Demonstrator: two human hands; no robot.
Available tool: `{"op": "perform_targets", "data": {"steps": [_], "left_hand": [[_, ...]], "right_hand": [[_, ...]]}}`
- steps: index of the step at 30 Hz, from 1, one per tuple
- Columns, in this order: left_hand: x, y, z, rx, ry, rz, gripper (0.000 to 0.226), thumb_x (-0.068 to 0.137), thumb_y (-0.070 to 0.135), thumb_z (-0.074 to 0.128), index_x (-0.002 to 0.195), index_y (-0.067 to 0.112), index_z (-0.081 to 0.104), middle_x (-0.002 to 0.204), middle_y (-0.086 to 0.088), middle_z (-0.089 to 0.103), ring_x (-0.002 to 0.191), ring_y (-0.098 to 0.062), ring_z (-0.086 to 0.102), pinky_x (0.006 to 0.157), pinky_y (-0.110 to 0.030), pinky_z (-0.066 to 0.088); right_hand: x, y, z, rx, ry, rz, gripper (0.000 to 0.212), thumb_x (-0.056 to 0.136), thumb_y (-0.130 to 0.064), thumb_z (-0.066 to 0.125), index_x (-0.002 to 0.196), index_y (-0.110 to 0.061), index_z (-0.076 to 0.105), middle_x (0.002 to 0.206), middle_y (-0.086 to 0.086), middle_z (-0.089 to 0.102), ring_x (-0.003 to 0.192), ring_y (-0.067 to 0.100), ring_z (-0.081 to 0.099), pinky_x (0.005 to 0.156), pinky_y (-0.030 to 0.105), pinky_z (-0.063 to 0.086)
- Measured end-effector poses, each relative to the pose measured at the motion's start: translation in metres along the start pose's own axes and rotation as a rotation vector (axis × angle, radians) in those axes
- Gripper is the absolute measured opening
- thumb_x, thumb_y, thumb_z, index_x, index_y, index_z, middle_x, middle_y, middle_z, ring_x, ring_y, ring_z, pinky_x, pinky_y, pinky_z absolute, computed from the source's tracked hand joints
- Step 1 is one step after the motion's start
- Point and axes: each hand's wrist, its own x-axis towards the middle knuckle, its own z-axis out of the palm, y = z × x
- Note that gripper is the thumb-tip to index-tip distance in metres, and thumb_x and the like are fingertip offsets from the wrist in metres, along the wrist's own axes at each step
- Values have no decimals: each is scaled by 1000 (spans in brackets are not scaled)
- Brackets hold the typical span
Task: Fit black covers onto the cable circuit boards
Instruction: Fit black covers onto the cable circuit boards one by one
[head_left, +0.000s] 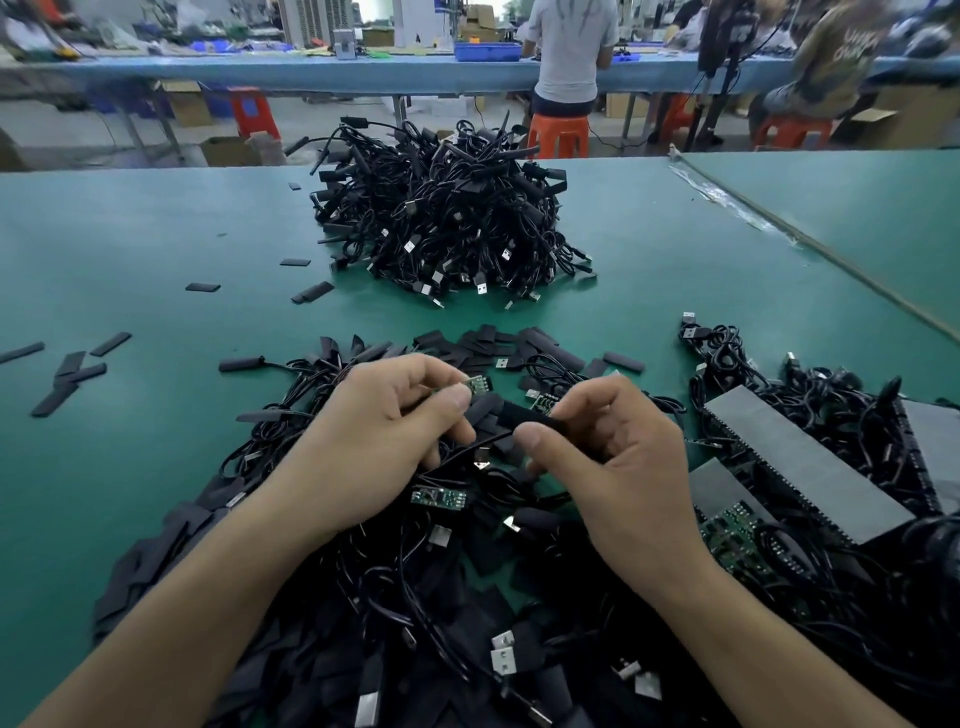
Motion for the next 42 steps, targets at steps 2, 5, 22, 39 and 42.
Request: {"op": "perform_targets", "data": {"steps": [2,5,22,39,42], "left_hand": [[0,0,1,-43,3,-29,11,96,21,61,90,26,69,75,1,74,49,-4,54,44,-12,40],[-1,4,3,-97,-12,-58,10,95,21,63,89,23,71,74,-1,74,48,-5,55,44,-10,39],[-5,8,9,-134,-86,-123,21,94,23,65,75,22,74,63,3,68,46,-2,50,43,-8,36],[-3,9,4,-193,-147,-210,27,99,17,54,87,22,78,49,4,54,40,-7,32,38,-15,25],[-2,8,2,-206,-157,-211,28,99,15,53,87,22,78,47,5,49,40,-5,31,37,-15,24]], "right_hand": [[1,-1,1,30,-8,7,23,80,-9,81,87,-26,66,68,5,69,58,20,69,58,19,51],[0,-1,2,53,-19,4,23,80,-9,80,93,-28,74,69,4,70,59,20,69,61,22,54],[-4,-7,3,-29,-86,91,28,72,-22,87,97,-30,77,90,-10,76,86,18,74,71,47,61],[2,-8,4,123,-15,94,19,62,-22,85,80,-23,80,77,-2,77,70,10,73,65,20,57],[0,-11,4,145,-42,181,26,56,-32,85,80,-22,80,79,2,77,72,16,73,64,39,63]]}}
